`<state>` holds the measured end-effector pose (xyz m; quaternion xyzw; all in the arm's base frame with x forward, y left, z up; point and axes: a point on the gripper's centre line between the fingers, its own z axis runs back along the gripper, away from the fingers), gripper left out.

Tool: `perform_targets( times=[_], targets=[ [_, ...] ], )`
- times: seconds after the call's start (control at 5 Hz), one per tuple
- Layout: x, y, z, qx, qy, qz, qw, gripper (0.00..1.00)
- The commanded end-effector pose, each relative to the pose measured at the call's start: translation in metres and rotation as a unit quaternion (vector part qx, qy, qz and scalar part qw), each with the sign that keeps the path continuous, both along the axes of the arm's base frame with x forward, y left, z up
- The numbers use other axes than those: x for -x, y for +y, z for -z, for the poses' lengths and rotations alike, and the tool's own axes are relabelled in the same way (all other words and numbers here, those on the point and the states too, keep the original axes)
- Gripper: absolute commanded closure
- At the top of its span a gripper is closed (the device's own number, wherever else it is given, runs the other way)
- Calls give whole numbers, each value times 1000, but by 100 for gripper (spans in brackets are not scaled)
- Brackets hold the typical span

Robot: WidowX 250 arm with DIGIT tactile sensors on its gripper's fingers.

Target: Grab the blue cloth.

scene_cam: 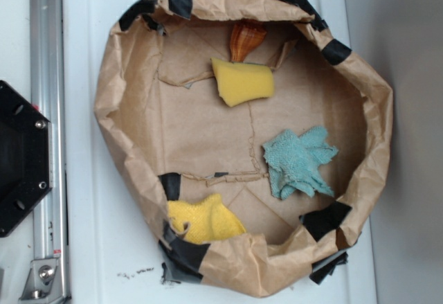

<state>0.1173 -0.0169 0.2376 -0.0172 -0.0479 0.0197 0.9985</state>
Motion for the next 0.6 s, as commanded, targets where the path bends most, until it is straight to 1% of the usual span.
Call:
perform_targets(
  times=[0.0, 0.2, 0.4],
  targets=[
    [0, 0, 0, 0, 0, 0, 1000, 0],
    [-34, -8, 18, -12, -35, 6, 999, 0],
    [-59, -13, 41, -18, -53, 14, 998, 0]
  ],
)
